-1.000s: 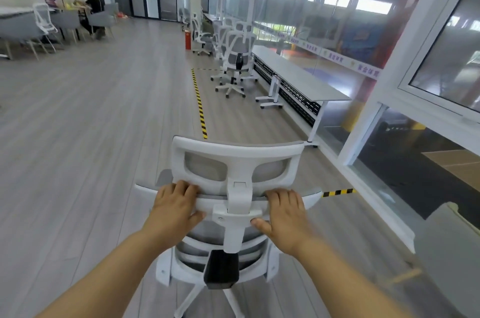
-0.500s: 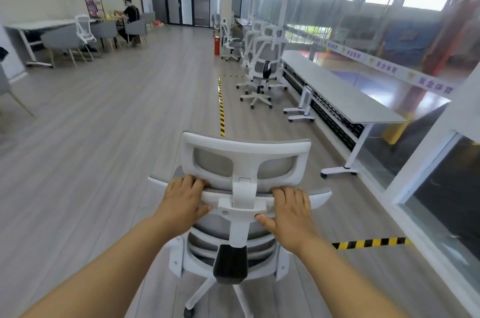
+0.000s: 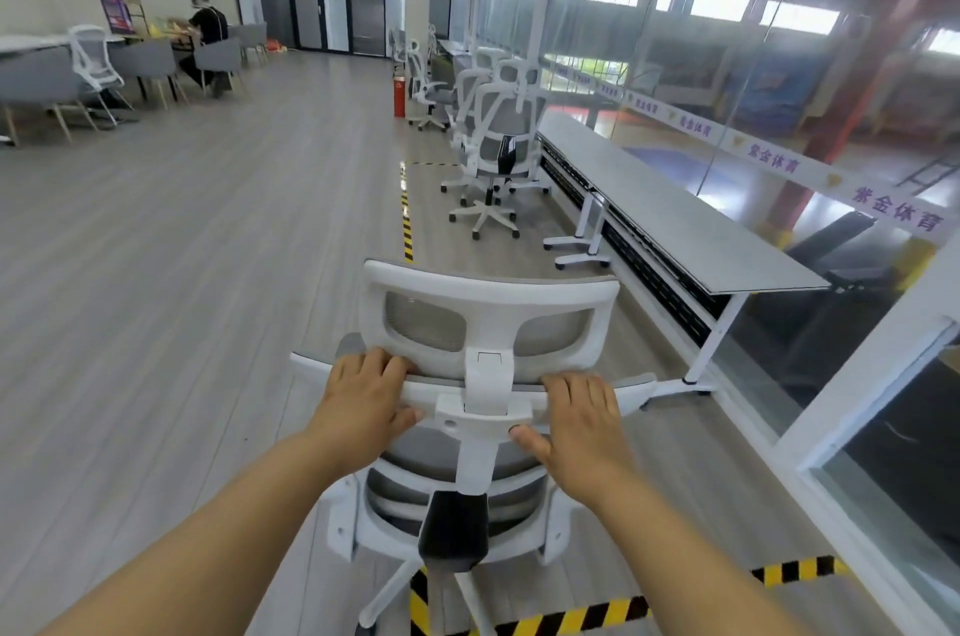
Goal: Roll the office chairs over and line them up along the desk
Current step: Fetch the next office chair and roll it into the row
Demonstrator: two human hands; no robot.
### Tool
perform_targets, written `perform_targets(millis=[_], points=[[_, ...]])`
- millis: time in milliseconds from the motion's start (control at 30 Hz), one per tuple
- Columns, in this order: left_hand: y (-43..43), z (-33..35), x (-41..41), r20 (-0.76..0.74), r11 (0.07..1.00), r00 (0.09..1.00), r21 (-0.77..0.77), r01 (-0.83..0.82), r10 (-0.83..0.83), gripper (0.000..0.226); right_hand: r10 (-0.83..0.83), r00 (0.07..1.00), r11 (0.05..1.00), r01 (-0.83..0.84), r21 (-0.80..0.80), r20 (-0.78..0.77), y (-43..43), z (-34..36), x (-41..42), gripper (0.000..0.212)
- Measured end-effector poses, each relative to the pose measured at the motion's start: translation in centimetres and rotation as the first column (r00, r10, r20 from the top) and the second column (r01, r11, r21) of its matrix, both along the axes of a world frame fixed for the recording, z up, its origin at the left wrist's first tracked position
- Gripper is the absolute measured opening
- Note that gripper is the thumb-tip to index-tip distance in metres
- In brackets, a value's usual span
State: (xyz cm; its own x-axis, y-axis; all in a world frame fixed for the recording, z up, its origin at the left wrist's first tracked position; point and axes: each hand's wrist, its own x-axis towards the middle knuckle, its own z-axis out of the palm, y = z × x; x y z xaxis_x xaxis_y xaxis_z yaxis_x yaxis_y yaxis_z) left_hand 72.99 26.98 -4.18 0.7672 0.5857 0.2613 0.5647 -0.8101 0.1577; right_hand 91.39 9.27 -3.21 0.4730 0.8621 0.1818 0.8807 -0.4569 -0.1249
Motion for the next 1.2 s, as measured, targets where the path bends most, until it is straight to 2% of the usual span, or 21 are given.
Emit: perform_targets(millis=[233,433,567,733,933,1033,1100,1200], points=[[12.7,0.5,11.9,-0.022,0.999,0.999,-0.024,0.048,-0.048,0.042,-0.078,0.997,0.982,0.08,-0.172,0.018,12.2,1.1,10.8,0.066],[21.8,0.3,21.7,0.019,0.995,0.995,-0.018,0.099,-0.099,0.039,-0.101,0.993,0.965,0.114,-0.237,0.068,20.6,1.9,19.9,0.074],[27.4,0.2,28.5,0.01,0.995,0.995,-0.024,0.099,-0.099,0.041,-0.103,0.992,0.967,0.116,-0.227,0.069,26.1,1.5,26.8,0.074],[33.4,0.1,37.5,0.078,0.995,0.992,0.012,0.099,-0.099,0.041,-0.067,0.997,0.976,0.075,-0.204,0.046,32.4,1.3,36.2,0.065],[40.4,0.7,49.2,0.064,0.998,0.997,-0.022,0.053,-0.052,0.043,-0.023,0.999,0.974,0.03,-0.226,0.036,40.3,1.6,48.7,0.096],[44.2,0.6,54.4,0.045,0.998,0.997,-0.039,0.059,-0.057,0.045,-0.02,1.0,0.974,0.023,-0.226,0.016,44.1,1.6,54.2,0.074],[46.6,0.5,57.6,0.039,0.998,0.998,-0.042,0.047,-0.046,0.045,-0.012,1.0,0.975,0.014,-0.221,0.009,46.6,1.6,57.4,0.071],[50.4,0.3,62.3,0.069,0.998,0.997,-0.058,0.036,-0.032,0.044,-0.002,0.999,0.978,0.011,-0.207,0.044,50.6,1.6,62.0,0.093]])
